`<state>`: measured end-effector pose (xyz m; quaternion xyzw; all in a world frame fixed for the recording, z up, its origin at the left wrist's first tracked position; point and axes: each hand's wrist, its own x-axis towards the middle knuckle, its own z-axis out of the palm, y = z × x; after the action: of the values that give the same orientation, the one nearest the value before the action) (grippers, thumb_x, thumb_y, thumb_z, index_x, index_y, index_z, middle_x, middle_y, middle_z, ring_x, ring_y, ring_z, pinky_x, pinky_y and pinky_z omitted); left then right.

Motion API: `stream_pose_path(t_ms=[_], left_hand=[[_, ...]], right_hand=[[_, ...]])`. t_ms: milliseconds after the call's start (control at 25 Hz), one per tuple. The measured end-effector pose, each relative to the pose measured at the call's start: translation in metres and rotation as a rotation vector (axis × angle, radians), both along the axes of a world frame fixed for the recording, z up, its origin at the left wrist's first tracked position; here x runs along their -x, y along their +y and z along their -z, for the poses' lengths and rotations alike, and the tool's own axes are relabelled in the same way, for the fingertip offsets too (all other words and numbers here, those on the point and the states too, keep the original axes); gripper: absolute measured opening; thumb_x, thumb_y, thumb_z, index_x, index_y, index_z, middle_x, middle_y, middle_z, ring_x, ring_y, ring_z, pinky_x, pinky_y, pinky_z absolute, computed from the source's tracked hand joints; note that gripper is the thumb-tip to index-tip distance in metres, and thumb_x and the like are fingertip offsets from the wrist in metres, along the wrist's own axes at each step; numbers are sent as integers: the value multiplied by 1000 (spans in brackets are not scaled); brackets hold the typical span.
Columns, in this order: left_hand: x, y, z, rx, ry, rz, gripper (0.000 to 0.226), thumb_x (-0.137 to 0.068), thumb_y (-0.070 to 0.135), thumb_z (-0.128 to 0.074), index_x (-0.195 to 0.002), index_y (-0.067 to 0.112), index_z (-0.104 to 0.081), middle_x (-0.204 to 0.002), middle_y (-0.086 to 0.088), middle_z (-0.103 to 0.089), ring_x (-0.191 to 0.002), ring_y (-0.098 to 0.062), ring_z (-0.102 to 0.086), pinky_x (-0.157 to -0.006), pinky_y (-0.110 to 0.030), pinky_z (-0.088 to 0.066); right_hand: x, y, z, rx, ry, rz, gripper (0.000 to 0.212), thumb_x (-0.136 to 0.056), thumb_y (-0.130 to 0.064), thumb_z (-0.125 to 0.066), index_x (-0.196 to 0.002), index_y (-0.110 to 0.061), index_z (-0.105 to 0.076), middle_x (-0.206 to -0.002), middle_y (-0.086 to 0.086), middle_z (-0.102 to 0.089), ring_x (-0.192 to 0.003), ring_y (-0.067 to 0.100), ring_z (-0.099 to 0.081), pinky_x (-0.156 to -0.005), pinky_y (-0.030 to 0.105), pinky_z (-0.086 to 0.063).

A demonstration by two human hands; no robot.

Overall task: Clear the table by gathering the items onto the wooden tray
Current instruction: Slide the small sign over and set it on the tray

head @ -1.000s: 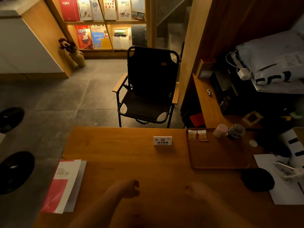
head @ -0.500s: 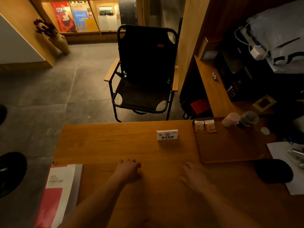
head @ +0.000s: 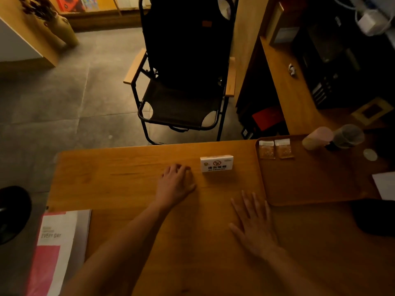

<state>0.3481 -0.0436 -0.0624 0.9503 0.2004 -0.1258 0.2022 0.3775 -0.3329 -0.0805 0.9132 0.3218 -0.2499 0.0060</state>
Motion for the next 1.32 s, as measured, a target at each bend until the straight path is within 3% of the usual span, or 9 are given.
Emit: stream_pose_path(t_ms=[160,280,440,760,1320], left_hand=[[-22,0,16,14,-79,-33,78,-73,63,-66,-139,38,-32,-144,-2,-37,-132,-26,-32,-108,-49,-31],[-32,2,20,48,-92,-26,81,-72,59,-68,-140,41,-29,-146,1,-35,-133,-26,-29,-109,-51,-28],[-45,2,19,89,-147,23,74,-73,50,-71,-137,39,-34,-142,2,-44,-134,-24,-33,-110,-47,-24],[-54,-3,15,75,-180,42,50,-77,40,-74,-121,30,-53,-128,1,-55,-126,-23,-40,-105,-45,-31],[-45,-20,6,37,-138,13,45,-78,40,-72,-117,29,-52,-116,2,-57,-110,-19,-47,-99,-42,-36]], right_hand=[[8,-3,14,-68,-103,24,73,-91,-68,-23,-155,-35,-8,-165,4,0,-151,28,6,-116,56,-3],[9,-6,22,-107,-133,40,69,-93,-66,-22,-154,-36,-12,-165,2,-3,-151,29,-3,-116,57,-10],[10,-8,30,-133,-164,44,67,-92,-63,-25,-154,-38,-13,-165,0,-4,-151,28,-4,-116,56,-10],[11,-9,32,-162,-179,47,69,-92,-62,-31,-154,-38,-14,-165,0,-5,-151,28,-2,-116,56,-8],[10,-10,27,-171,-172,34,68,-93,-61,-28,-154,-37,-12,-165,1,-6,-151,28,-4,-117,54,-5]])
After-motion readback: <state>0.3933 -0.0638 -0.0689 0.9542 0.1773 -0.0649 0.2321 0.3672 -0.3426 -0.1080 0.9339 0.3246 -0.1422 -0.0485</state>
